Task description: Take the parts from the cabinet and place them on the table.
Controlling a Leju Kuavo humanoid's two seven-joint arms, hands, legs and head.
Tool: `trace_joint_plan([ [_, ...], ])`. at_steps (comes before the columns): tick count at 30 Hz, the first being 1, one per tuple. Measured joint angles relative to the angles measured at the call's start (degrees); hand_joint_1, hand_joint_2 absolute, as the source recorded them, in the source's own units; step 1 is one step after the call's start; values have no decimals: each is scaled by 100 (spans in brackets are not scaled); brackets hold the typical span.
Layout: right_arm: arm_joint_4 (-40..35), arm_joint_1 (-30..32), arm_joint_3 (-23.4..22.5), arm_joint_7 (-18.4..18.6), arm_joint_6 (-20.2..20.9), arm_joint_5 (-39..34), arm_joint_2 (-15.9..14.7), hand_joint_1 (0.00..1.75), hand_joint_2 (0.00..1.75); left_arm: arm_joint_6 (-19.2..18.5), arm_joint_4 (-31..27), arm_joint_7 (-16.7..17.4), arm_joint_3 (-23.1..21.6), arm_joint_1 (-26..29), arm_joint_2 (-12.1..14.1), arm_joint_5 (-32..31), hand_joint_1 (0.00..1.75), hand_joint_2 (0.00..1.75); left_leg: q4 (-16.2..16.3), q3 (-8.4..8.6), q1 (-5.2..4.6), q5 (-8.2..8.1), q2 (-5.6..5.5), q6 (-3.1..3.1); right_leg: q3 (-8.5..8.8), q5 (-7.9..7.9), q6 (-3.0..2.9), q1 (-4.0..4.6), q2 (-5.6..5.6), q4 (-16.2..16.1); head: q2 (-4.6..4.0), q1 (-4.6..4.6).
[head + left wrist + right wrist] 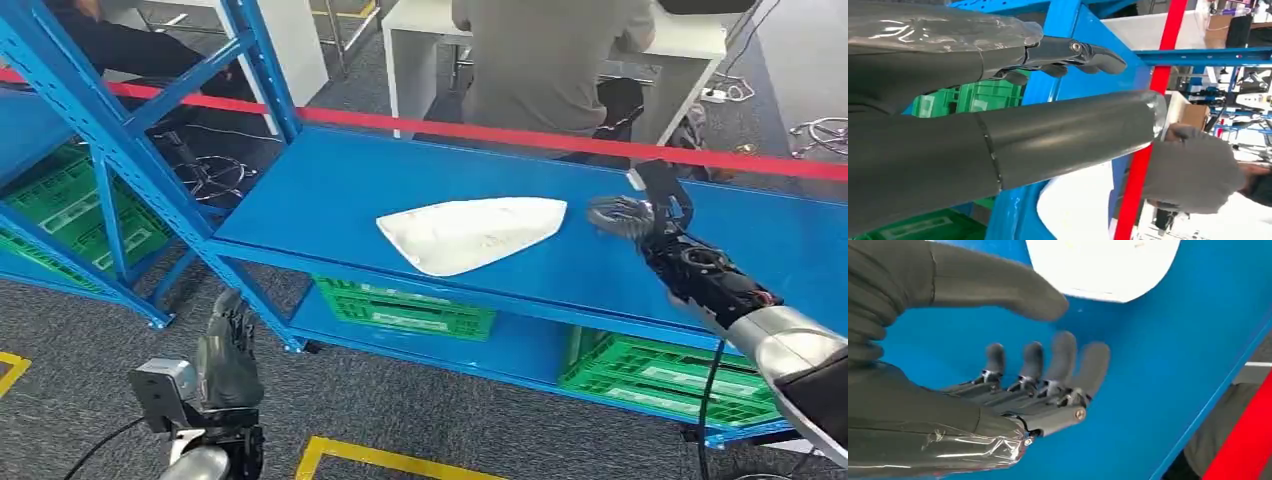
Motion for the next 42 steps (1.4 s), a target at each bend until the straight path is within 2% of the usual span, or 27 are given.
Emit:
trace_joint_plan([
  [13, -2, 77, -52, -39, -61, -17, 2, 0, 175, -77, 88, -53, -57, -64, -13, 63, 0, 0, 0, 0, 0, 0, 2, 0, 0, 0, 0, 0, 2, 0, 0, 0],
  [22, -2, 56, -52, -133, 9, 76, 0, 0, 175, -328, 314, -371, -63, -118, -166, 201, 0, 0, 2, -1, 0, 0, 1, 0, 1, 0, 0, 0, 0, 0, 0, 0],
  [29, -4, -41, -26, -129, 166, 171, 26, 0, 175, -205, 417, -538, -63, -120, -227, 218, 0, 0, 1, -5, 0, 0, 1, 0, 1, 0, 0, 0, 1, 0, 0, 2],
  [42, -55, -202, 114, -44, 315, 210, 177, 0, 175, -87, 444, -540, -63, -43, -280, 264, 0, 0, 1, -7, 0, 0, -4, 0, 1, 0, 0, 0, -4, 1, 0, 2],
])
